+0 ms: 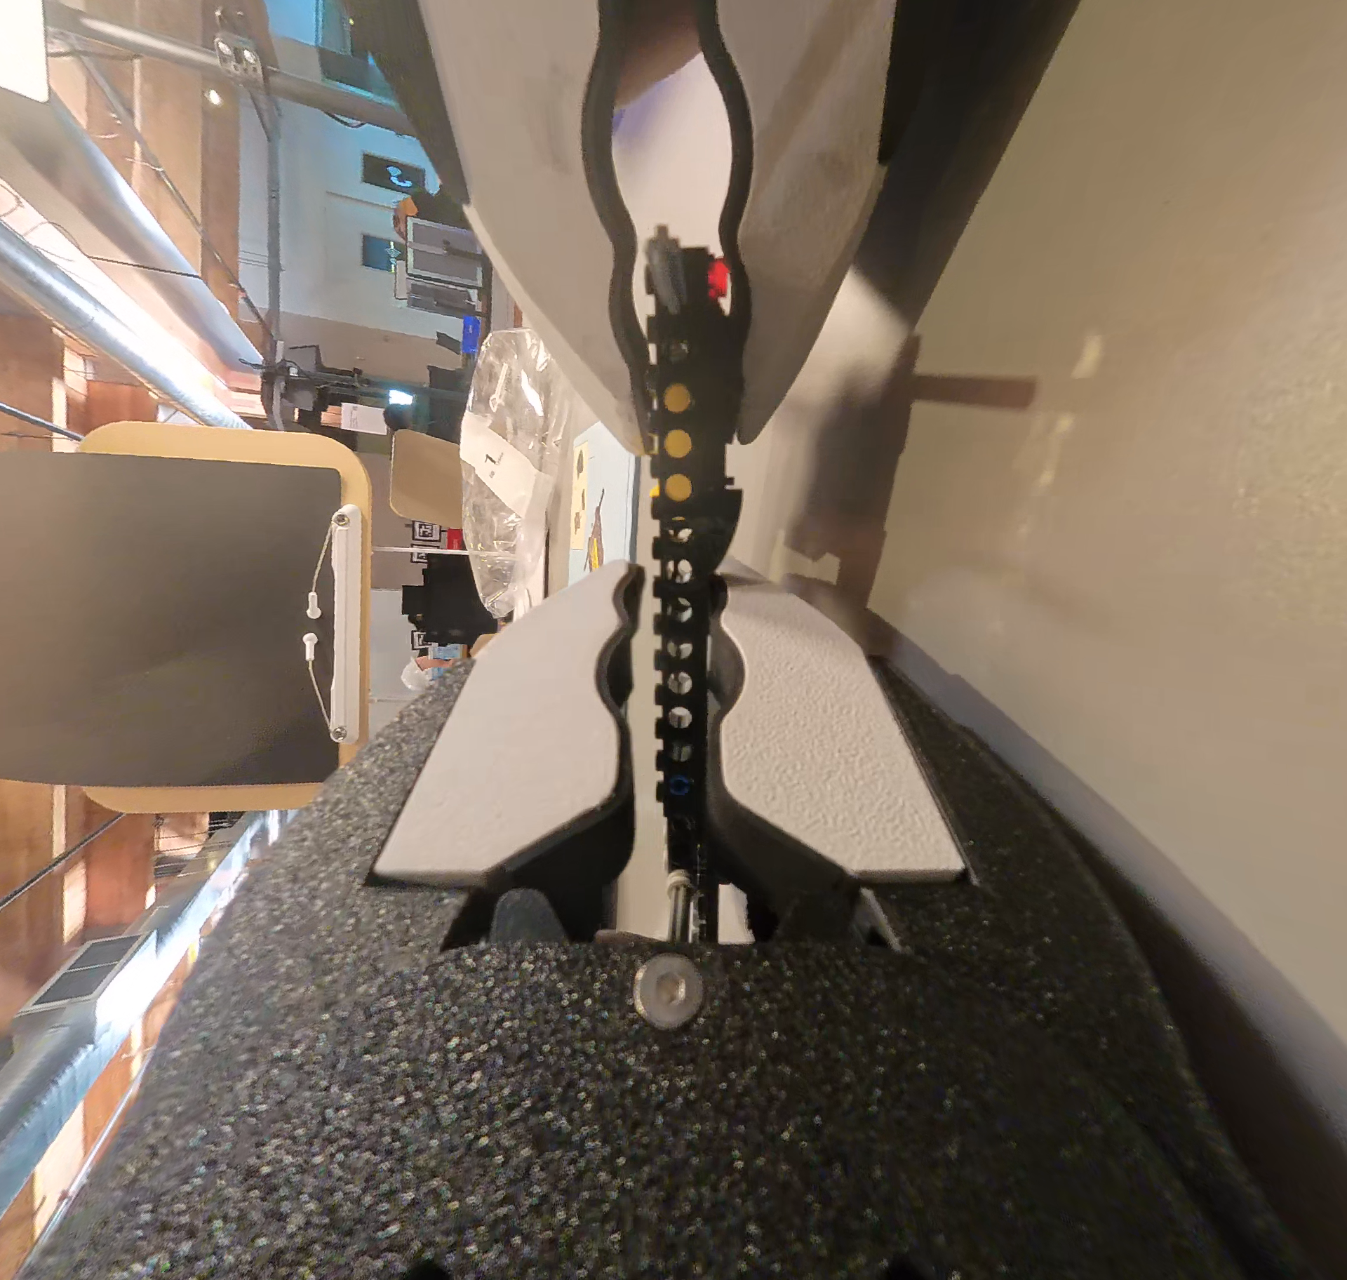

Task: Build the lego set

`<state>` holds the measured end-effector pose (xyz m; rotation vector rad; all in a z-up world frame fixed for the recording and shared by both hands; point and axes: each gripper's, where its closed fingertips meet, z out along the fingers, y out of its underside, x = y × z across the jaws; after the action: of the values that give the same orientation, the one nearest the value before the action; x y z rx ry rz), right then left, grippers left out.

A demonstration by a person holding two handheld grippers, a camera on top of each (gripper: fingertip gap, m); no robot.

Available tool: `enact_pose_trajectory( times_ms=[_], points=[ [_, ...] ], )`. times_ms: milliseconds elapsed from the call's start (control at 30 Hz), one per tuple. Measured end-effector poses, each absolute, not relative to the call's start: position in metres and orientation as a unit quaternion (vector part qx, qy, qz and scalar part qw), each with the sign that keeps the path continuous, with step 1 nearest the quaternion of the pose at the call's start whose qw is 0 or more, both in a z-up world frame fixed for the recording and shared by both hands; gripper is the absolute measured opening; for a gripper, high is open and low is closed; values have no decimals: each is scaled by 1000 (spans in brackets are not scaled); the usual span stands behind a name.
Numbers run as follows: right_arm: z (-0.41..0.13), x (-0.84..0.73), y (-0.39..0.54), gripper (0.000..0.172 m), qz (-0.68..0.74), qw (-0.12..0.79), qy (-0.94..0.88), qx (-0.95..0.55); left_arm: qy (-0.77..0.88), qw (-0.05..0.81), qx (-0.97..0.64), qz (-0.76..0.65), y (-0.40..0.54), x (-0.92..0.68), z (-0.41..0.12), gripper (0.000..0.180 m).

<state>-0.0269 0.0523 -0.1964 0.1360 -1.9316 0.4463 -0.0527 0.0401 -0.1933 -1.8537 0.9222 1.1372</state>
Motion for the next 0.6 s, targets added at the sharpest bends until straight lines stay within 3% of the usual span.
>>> enact_pose_trajectory(
  times_ms=[300, 600],
  points=[
    [-193, -29, 50, 18, 180, 551, -813, 49, 371, 373, -734, 430, 35, -51, -188, 36],
    [-188, -32, 46, 17, 173, 553, -814, 40, 383, 372, -726, 434, 39, -37, -184, 42]
  ],
)
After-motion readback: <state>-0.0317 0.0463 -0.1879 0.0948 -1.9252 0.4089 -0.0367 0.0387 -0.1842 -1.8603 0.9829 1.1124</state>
